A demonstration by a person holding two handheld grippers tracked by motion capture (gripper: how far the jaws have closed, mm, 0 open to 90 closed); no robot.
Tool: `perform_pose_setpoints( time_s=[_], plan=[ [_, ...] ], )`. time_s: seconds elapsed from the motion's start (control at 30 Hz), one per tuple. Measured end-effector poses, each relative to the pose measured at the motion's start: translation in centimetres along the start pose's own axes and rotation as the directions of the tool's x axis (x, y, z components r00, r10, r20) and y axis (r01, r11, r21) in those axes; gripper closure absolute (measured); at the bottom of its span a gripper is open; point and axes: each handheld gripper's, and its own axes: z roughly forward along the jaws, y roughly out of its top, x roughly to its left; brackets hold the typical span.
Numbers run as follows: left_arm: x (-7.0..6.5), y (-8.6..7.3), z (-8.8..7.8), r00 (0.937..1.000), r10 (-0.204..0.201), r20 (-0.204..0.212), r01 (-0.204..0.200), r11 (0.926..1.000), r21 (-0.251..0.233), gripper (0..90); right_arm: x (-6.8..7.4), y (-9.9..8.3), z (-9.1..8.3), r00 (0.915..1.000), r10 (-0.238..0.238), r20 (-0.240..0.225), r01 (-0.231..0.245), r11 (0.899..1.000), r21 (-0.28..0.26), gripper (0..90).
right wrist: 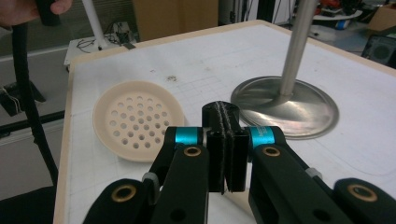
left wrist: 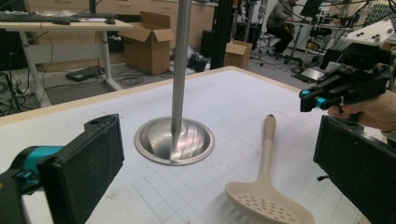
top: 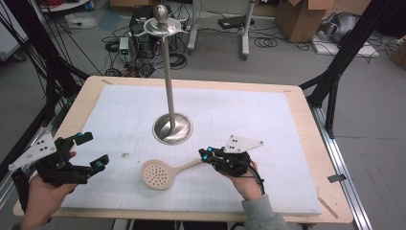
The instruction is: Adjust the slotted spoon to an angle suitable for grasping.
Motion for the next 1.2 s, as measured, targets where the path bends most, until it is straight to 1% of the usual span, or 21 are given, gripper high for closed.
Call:
perform_pose_setpoints(
  time_s=[0.07, 0.1, 0.13, 0.2, 0.23, 0.27, 0.37, 0.43, 0.5, 0.6, 0.67, 0.7, 0.87, 0.97, 1.03, 1.1, 1.2],
  plan=[
    [0.0, 0.0, -0.2, 1.0000, -0.004, -0.004, 0.004, 1.0000, -0.006, 2.1, 0.0, 0.1, 0.8, 0.9999, -0.003, -0.012, 0.003, 1.000, 0.012, 89.6],
    [0.0, 0.0, -0.2, 1.0000, -0.004, -0.004, 0.004, 1.0000, -0.006, 2.1, 0.0, 0.1, 0.8, 0.9999, -0.003, -0.012, 0.003, 1.000, 0.012, 89.6],
    [0.1, 0.0, -0.2, 1.0000, -0.005, -0.007, 0.005, 1.0000, -0.005, 2.1, 0.1, 0.0, 1.7, 0.9998, -0.002, -0.019, 0.002, 0.999, 0.033, 89.7],
    [0.1, -0.1, -0.3, 1.0000, -0.006, -0.008, 0.006, 1.0000, -0.003, 2.1, 0.1, 0.0, 2.5, 0.9997, -0.006, -0.025, 0.008, 0.998, 0.054, 89.7],
    [0.1, -0.1, -0.3, 1.0000, -0.006, -0.008, 0.006, 1.0000, -0.003, 2.1, 0.1, 0.0, 2.5, 0.9997, -0.006, -0.025, 0.008, 0.998, 0.054, 89.7],
    [0.1, -0.1, -0.3, 1.0000, -0.005, -0.009, 0.005, 1.0000, 0.001, 2.0, 0.1, -0.1, 3.3, 0.9992, -0.002, -0.040, 0.004, 0.998, 0.069, 89.7],
    [0.1, -0.2, -0.2, 1.0000, -0.005, -0.008, 0.005, 1.0000, 0.003, 2.0, 0.1, -0.2, 4.1, 0.9990, 0.000, -0.045, 0.004, 0.996, 0.088, 89.7],
    [0.0, -0.2, -0.3, 1.0000, -0.006, -0.006, 0.006, 1.0000, 0.003, 2.1, 0.2, -0.3, 4.7, 0.9984, 0.001, -0.057, 0.005, 0.995, 0.102, 89.7],
    [0.0, -0.2, -0.3, 1.0000, -0.006, -0.006, 0.006, 1.0000, 0.002, 2.0, 0.3, -0.5, 5.3, 0.9984, -0.009, -0.056, 0.015, 0.993, 0.114, 89.7],
    [0.1, -0.3, -0.3, 0.9999, -0.008, -0.007, 0.008, 1.0000, 0.004, 2.0, 0.3, -0.9, 6.2, 0.9982, -0.007, -0.059, 0.015, 0.990, 0.139, 89.8],
    [0.1, -0.3, -0.4, 0.9999, -0.008, -0.007, 0.008, 1.0000, 0.003, 2.0, 0.3, -1.2, 6.8, 0.9977, 0.003, -0.068, 0.008, 0.988, 0.152, 89.8],
    [0.1, -0.3, -0.4, 0.9999, -0.008, -0.007, 0.008, 1.0000, 0.003, 2.0, 0.3, -1.3, 7.1, 0.9979, -0.003, -0.065, 0.013, 0.987, 0.158, 89.8],
    [0.1, -0.4, -0.3, 0.9999, -0.010, -0.008, 0.010, 0.9999, 0.009, 2.1, 0.5, -1.7, 8.2, 0.9975, -0.006, -0.071, 0.019, 0.982, 0.185, 89.8],
    [0.1, -0.4, -0.3, 0.9999, -0.012, -0.008, 0.012, 0.9999, 0.009, 2.0, 0.5, -1.9, 8.8, 0.9975, -0.001, -0.071, 0.016, 0.977, 0.212, 89.8],
    [0.1, -0.4, -0.3, 0.9999, -0.012, -0.008, 0.012, 0.9999, 0.009, 2.1, 0.5, -2.0, 9.1, 0.9970, 0.002, -0.077, 0.015, 0.976, 0.219, 89.8],
    [0.1, -0.5, -0.3, 0.9999, -0.013, -0.007, 0.013, 0.9999, 0.008, 2.1, 0.5, -2.0, 9.3, 0.9973, -0.003, -0.073, 0.019, 0.975, 0.221, 89.8],
    [0.1, -0.5, -0.4, 0.9999, -0.015, -0.009, 0.015, 0.9998, 0.010, 2.1, 0.6, -2.1, 9.8, 0.9980, 0.000, -0.064, 0.016, 0.969, 0.245, 89.8]
  ],
)
